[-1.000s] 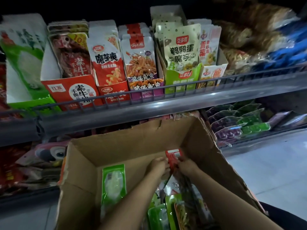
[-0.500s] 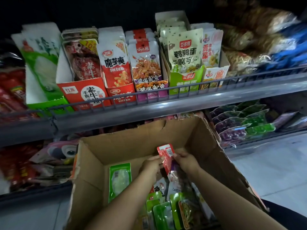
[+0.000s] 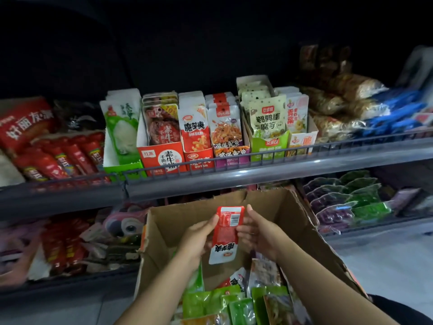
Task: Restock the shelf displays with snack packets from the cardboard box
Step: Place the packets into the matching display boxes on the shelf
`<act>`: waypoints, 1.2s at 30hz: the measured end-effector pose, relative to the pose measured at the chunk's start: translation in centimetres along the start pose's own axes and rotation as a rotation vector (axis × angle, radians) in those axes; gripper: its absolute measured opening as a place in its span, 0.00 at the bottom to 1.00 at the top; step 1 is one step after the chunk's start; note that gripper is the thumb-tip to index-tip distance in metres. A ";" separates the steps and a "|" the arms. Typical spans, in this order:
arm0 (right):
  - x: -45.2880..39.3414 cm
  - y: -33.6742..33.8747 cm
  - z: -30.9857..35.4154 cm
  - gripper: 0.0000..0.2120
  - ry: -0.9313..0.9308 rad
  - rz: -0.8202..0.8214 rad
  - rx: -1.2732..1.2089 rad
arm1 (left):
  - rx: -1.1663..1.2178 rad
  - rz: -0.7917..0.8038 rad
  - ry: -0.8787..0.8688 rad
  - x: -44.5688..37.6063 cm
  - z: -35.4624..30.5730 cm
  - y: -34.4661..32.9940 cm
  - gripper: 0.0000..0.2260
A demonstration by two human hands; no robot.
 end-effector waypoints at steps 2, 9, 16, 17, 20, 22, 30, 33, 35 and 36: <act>1.0 -0.9 0.8 0.21 0.019 0.032 0.013 | -0.016 -0.024 -0.059 1.0 -1.0 0.7 0.13; 3.7 -3.7 3.5 0.16 0.170 0.089 0.014 | -0.176 -0.043 -0.407 3.6 -5.8 2.1 0.25; 5.2 -6.1 5.8 0.08 0.451 0.013 0.205 | -0.183 -0.079 -0.741 4.5 -9.0 2.4 0.12; 5.3 -6.4 6.0 0.09 0.484 -0.008 0.205 | -0.178 -0.083 -0.770 4.3 -9.3 2.6 0.16; 5.2 -7.3 6.6 0.11 0.563 -0.030 0.193 | -0.065 -0.093 -0.726 3.3 -9.8 2.9 0.24; 5.0 -7.9 7.0 0.11 0.595 -0.035 0.200 | 0.027 -0.069 -0.610 2.6 -9.9 3.0 0.23; 2.9 -10.0 8.5 0.05 0.572 -0.035 0.218 | -0.053 -0.074 -0.570 0.6 -11.1 4.0 0.11; 2.5 -11.1 9.7 0.07 0.623 -0.022 0.285 | -0.129 -0.135 -0.627 0.1 -12.2 4.9 0.13; 2.3 -11.9 11.0 0.08 0.658 -0.025 0.299 | -0.178 -0.150 -0.651 -0.2 -12.5 5.3 0.14; 2.2 -12.2 11.8 0.08 0.677 -0.026 0.309 | -0.197 -0.150 -0.658 -0.3 -12.6 5.5 0.14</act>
Point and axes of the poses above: each hand's wrist, its own x-axis away from the middle knuckle, its own y-axis out of the back of the hand, z = x × y, the point moved 4 cm from there along -x, towards the middle knuckle, and after that the axes turned 1 degree about z, right-handed, at the moved point
